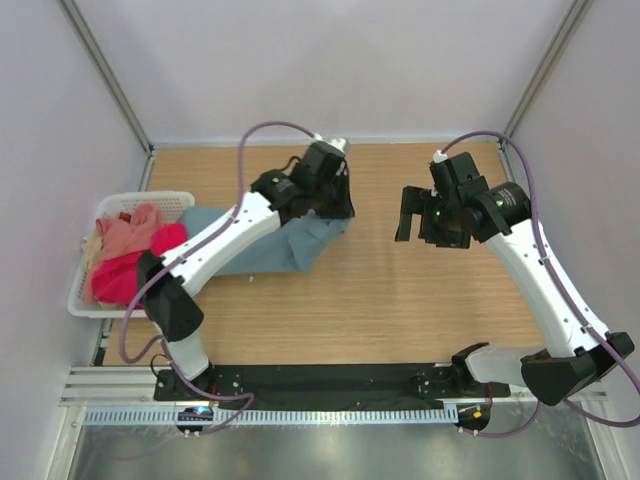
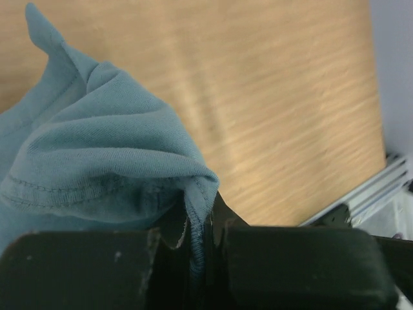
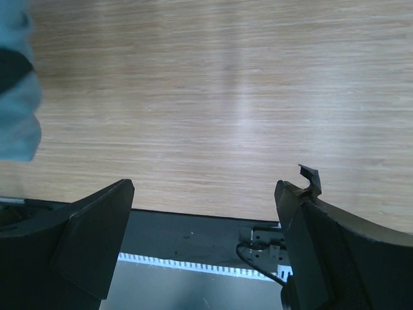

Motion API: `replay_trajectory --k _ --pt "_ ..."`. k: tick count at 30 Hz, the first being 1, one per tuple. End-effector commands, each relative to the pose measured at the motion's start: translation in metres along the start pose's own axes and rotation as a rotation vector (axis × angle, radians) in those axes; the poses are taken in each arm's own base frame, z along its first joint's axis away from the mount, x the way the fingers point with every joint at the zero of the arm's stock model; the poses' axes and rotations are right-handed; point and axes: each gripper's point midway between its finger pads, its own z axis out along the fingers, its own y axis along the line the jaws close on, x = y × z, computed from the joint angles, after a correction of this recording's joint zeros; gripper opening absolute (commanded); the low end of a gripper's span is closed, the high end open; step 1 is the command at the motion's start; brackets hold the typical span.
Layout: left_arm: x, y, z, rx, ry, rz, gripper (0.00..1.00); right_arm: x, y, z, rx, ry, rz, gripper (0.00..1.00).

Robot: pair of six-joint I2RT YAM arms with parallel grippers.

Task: Fold and stack the t-shirts
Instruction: Move the tshirt to the center of the board

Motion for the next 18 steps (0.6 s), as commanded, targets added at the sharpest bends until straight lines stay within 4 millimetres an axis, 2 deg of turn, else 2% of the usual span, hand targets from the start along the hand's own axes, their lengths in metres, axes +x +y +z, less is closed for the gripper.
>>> replay_trajectory --k 1,3,6,7,8,10,11,12,13,14,17,18 --pt "0.006 -0.067 -0.016 0.206 0.012 0.027 0.00 -0.007 -0.025 -0.021 0.119 -0.071 0.032 0.99" --pt "0.010 -0.070 -0.015 0.209 0.022 0.028 0.00 -0.012 -0.037 -0.032 0.178 -0.107 0.042 0.99" --pt "0.000 -0.074 -0.025 0.221 -0.016 0.035 0.00 -0.013 -0.044 -0.040 0.196 -0.135 0.050 1.00" --pt "-0.012 -0.077 -0.044 0.230 -0.069 0.048 0.00 -0.014 -0.044 -0.041 0.192 -0.139 0.049 1.00" --pt "-0.032 -0.073 -0.057 0.189 -0.156 0.047 0.00 -0.013 -0.041 -0.041 0.176 -0.134 0.047 1.00" --pt "-0.057 -0.066 -0.090 0.146 -0.268 0.049 0.00 -0.013 -0.037 -0.041 0.148 -0.141 0.054 1.00" --pt "-0.090 -0.057 -0.130 0.091 -0.412 0.051 0.00 -0.010 -0.034 -0.038 0.129 -0.126 0.056 1.00" --pt "-0.096 -0.045 -0.146 0.034 -0.443 0.067 0.00 -0.011 -0.030 -0.038 0.109 -0.134 0.059 1.00" --pt "-0.110 -0.035 -0.167 -0.014 -0.508 0.060 0.00 -0.009 -0.028 -0.035 0.098 -0.123 0.052 1.00" --pt "-0.129 -0.025 -0.204 -0.055 -0.605 0.059 0.00 -0.008 -0.025 -0.034 0.083 -0.114 0.053 1.00" --pt "-0.150 -0.015 -0.255 -0.064 -0.736 0.040 0.00 -0.007 -0.023 -0.031 0.072 -0.106 0.046 1.00" --pt "-0.155 -0.014 -0.282 -0.036 -0.794 0.034 0.00 -0.007 -0.021 -0.029 0.062 -0.104 0.045 1.00"
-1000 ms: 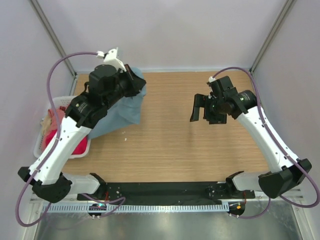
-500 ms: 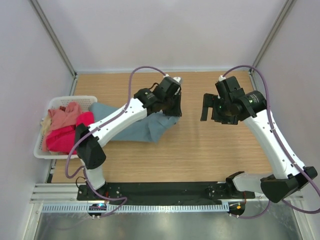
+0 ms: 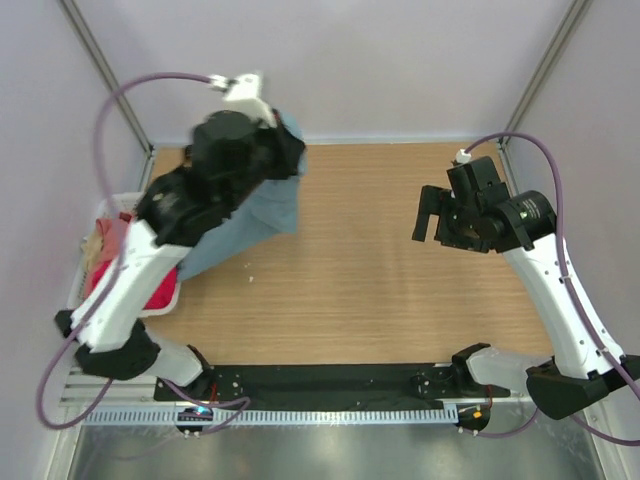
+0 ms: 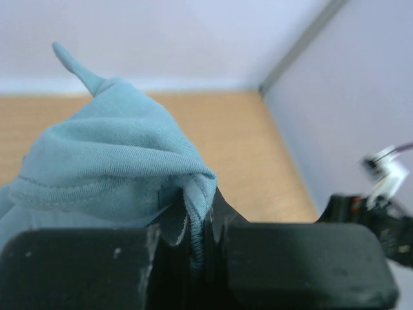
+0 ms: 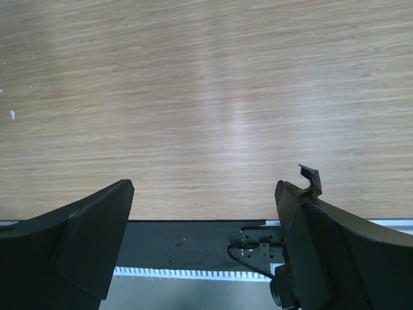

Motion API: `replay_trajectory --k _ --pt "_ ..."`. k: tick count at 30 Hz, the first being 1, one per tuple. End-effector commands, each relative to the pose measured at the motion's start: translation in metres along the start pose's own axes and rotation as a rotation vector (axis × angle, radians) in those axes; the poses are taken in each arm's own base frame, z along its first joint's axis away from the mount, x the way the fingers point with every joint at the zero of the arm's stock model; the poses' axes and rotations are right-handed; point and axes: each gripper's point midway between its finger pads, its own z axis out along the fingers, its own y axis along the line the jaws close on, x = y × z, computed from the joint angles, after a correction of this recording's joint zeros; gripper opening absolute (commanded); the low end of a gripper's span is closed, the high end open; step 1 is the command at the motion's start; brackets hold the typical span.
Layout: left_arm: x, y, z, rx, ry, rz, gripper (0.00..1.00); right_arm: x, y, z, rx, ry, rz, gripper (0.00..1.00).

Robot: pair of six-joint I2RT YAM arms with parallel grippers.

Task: Fold and stack the t-shirts
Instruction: Move the tshirt to the center of the board

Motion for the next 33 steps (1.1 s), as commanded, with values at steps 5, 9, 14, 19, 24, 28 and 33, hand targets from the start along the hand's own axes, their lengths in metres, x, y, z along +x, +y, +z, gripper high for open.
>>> replay_trajectory --k 5,9,14,19,24,28,33 --pt "-0.135 0.009 -0.116 0.059 -0.408 -0.136 0.00 -0.003 0.016 0.006 -0.076 -0.005 0.009 1.00" --pt "-0.163 -0.007 -0.142 0.162 -0.471 -0.164 0.00 -0.003 0.022 0.011 -0.102 0.005 0.015 1.00" --pt "-0.157 -0.025 -0.135 0.244 -0.443 -0.190 0.00 0.000 0.023 0.014 -0.107 0.010 0.013 1.00" --pt "-0.093 -0.044 -0.074 0.265 -0.213 -0.178 0.00 -0.001 0.024 0.012 -0.111 0.012 0.012 1.00" --pt "0.048 -0.081 0.008 0.376 0.271 -0.142 0.17 -0.002 0.018 0.010 -0.080 0.009 -0.003 1.00" --pt "0.124 -0.056 0.018 0.258 0.507 -0.021 0.41 -0.010 0.005 0.005 0.003 -0.003 -0.019 1.00" --pt "0.098 -0.014 -0.008 0.154 0.334 0.021 1.00 -0.007 0.012 0.014 -0.030 0.015 -0.039 1.00"
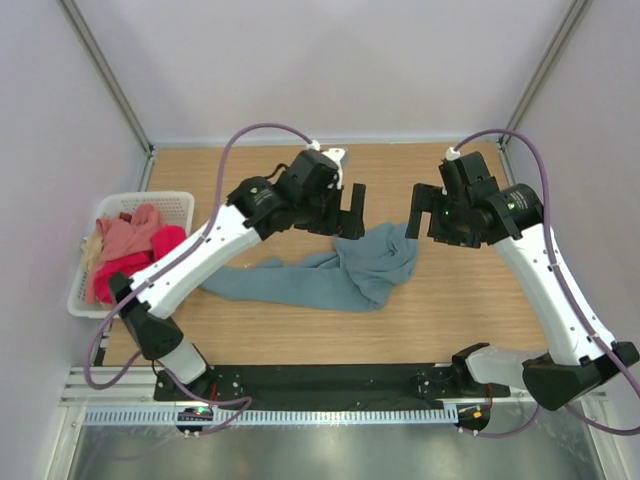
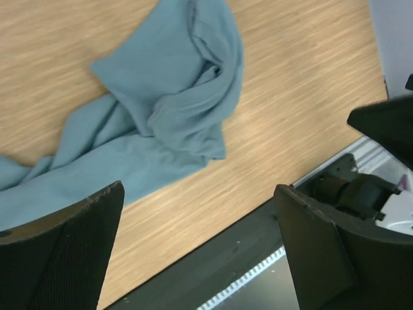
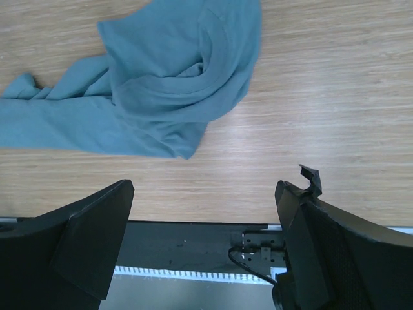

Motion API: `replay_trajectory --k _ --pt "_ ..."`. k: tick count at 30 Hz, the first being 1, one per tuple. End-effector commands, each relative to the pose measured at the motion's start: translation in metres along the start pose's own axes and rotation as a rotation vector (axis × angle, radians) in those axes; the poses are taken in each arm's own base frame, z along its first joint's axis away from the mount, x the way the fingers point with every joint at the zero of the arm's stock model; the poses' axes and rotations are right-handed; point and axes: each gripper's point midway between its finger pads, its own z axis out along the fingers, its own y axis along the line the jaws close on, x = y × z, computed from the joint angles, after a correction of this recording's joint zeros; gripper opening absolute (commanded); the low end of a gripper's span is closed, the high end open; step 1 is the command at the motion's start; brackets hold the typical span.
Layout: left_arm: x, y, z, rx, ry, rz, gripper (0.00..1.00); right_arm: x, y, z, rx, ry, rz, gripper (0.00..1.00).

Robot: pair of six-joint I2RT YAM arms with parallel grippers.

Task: Fold and stack the t-shirts
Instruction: Move the tshirt to the center of the board, then flatten the tshirt out

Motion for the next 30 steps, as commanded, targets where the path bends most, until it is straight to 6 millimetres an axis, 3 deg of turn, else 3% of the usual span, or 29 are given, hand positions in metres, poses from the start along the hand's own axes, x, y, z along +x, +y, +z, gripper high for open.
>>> replay_trajectory --k 1,3,4,7,12,13,18,26,29,30 --pt "-0.044 0.011 -0.103 0.021 -0.289 -0.007 1.00 0.006 0.014 0.006 -0.083 0.036 -0.027 1.00" --pt "-0.038 0.032 -0.109 -0.043 -0.282 -0.035 0.97 0.012 0.037 0.023 -0.186 0.088 -0.033 0.99" --pt "-0.037 0.045 -0.116 -0.078 -0.295 -0.071 0.95 0.027 0.044 0.035 -0.217 0.153 -0.040 0.97" --pt "-0.015 0.080 -0.107 -0.170 -0.229 -0.147 0.84 0.047 0.064 0.067 -0.268 0.249 -0.055 0.92" --pt "0.046 0.127 -0.068 -0.274 0.008 -0.227 0.69 0.059 0.085 0.119 -0.253 0.332 -0.102 0.80" --pt "0.055 0.136 -0.064 -0.296 0.036 -0.239 0.68 0.063 0.089 0.134 -0.233 0.369 -0.113 0.79" --pt "0.093 0.164 -0.052 -0.359 0.116 -0.297 0.72 0.083 0.108 0.168 -0.151 0.401 -0.249 0.83" --pt "0.112 0.191 -0.062 -0.420 0.117 -0.344 0.73 0.082 0.126 0.209 -0.100 0.396 -0.286 0.80" --pt "0.119 0.201 -0.063 -0.451 0.137 -0.365 0.75 0.067 0.109 0.221 0.012 0.345 -0.297 0.39" --pt "0.120 0.204 -0.063 -0.457 0.140 -0.370 0.75 0.057 0.106 0.216 0.025 0.324 -0.288 0.14"
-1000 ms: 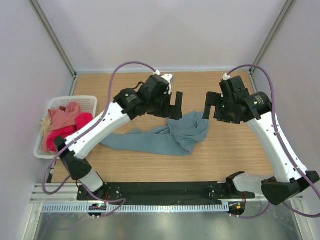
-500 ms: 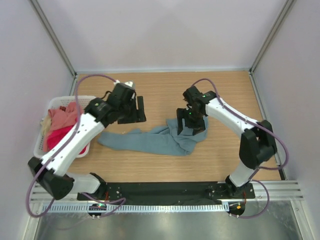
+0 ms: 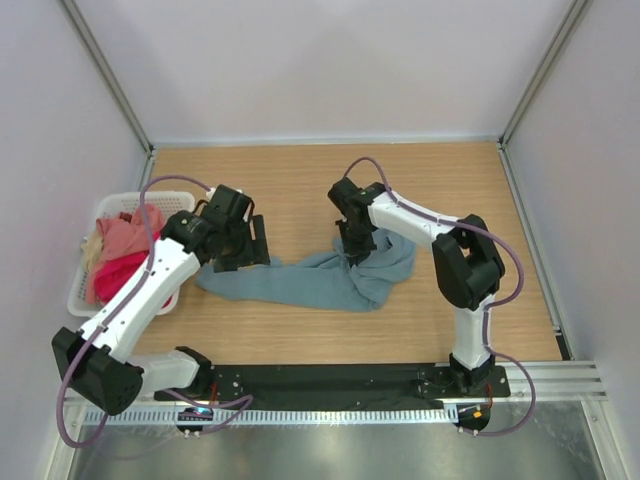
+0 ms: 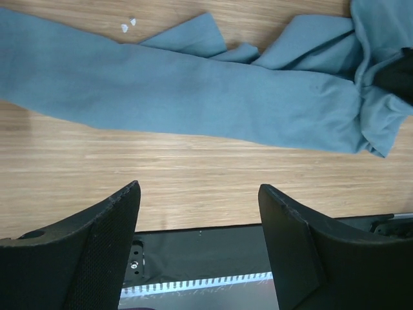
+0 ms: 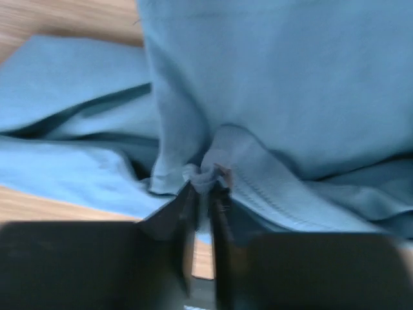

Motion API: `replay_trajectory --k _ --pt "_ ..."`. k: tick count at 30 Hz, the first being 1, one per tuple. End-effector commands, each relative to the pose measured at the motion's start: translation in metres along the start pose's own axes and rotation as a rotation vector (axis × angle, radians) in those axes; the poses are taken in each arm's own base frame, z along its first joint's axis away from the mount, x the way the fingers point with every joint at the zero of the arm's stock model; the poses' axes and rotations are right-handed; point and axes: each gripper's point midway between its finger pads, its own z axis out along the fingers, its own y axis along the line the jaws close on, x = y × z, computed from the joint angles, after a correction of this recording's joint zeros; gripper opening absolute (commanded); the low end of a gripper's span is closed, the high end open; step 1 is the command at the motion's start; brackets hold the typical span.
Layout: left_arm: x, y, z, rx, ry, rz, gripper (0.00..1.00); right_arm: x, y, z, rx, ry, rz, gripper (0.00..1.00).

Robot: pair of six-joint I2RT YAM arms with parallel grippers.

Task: Fold and stack the t-shirts
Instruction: Flatten the tshirt out

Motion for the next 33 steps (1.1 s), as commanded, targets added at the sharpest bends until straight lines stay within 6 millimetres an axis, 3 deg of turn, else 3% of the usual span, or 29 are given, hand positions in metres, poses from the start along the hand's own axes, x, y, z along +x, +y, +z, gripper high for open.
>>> replay_trajectory --k 1,2,4,6,8,9,10,11,12,13,14,15,18,21,23,26,27,30,31,33 --pt "0.003 0.010 0.006 -0.031 0.021 -0.012 0.75 -0.041 -0.022 -0.028 0.089 -0.146 0.039 0.07" --pt "0.001 0.010 0.007 -0.032 0.019 -0.013 0.76 -0.044 -0.032 -0.041 0.123 -0.165 0.055 0.02" --pt "-0.004 0.008 0.011 -0.033 0.013 -0.019 0.77 -0.057 -0.046 -0.080 0.140 -0.254 0.083 0.01" --pt "-0.009 0.005 0.019 -0.035 0.024 -0.021 0.78 -0.051 -0.062 -0.117 0.174 -0.305 0.104 0.01" --pt "-0.009 0.001 0.031 -0.039 0.054 -0.022 0.79 -0.033 -0.074 -0.135 0.192 -0.307 0.121 0.01" --pt "-0.008 -0.003 0.035 -0.025 0.071 -0.023 0.79 -0.014 -0.084 -0.133 0.216 -0.281 0.132 0.01" --pt "-0.010 -0.006 0.039 -0.017 0.077 -0.022 0.79 0.000 -0.089 -0.147 0.200 -0.311 0.155 0.01" --pt "-0.008 -0.008 0.045 -0.018 0.098 -0.018 0.78 0.015 -0.094 -0.147 0.193 -0.303 0.198 0.01" --pt "-0.008 -0.010 0.047 -0.009 0.106 -0.014 0.78 0.047 -0.104 -0.127 0.206 -0.219 0.220 0.01" --pt "-0.010 -0.011 0.049 -0.008 0.105 -0.013 0.77 0.065 -0.108 -0.122 0.193 -0.188 0.255 0.01" --pt "-0.011 -0.012 0.051 -0.010 0.107 -0.012 0.77 0.080 -0.116 -0.130 0.163 -0.212 0.332 0.01" --pt "-0.011 -0.012 0.052 -0.013 0.111 -0.009 0.77 0.108 -0.125 -0.113 0.174 -0.145 0.372 0.01" --pt "-0.013 -0.007 0.052 -0.041 0.100 -0.006 0.76 0.145 -0.136 -0.111 0.121 -0.138 0.495 0.01" --pt "-0.018 0.000 0.050 -0.068 0.081 -0.003 0.76 0.158 -0.145 -0.109 0.129 -0.126 0.537 0.08" --pt "-0.021 0.005 0.050 -0.096 0.075 0.008 0.77 0.158 -0.148 -0.107 0.140 -0.113 0.539 0.16" --pt "-0.024 0.012 0.052 -0.133 0.077 0.022 0.79 0.143 -0.154 -0.111 0.174 -0.130 0.498 0.42" --pt "-0.025 0.015 0.053 -0.142 0.081 0.023 0.79 0.131 -0.154 -0.114 0.179 -0.143 0.480 0.58" --pt "-0.026 0.016 0.052 -0.141 0.094 0.036 0.79 0.089 -0.148 -0.129 0.151 -0.208 0.415 0.72" --pt "-0.025 0.017 0.049 -0.145 0.098 0.043 0.79 0.072 -0.145 -0.124 0.143 -0.203 0.394 0.74" --pt "-0.027 0.021 0.043 -0.151 0.075 0.056 0.79 0.036 -0.122 -0.130 0.064 -0.245 0.352 0.75"
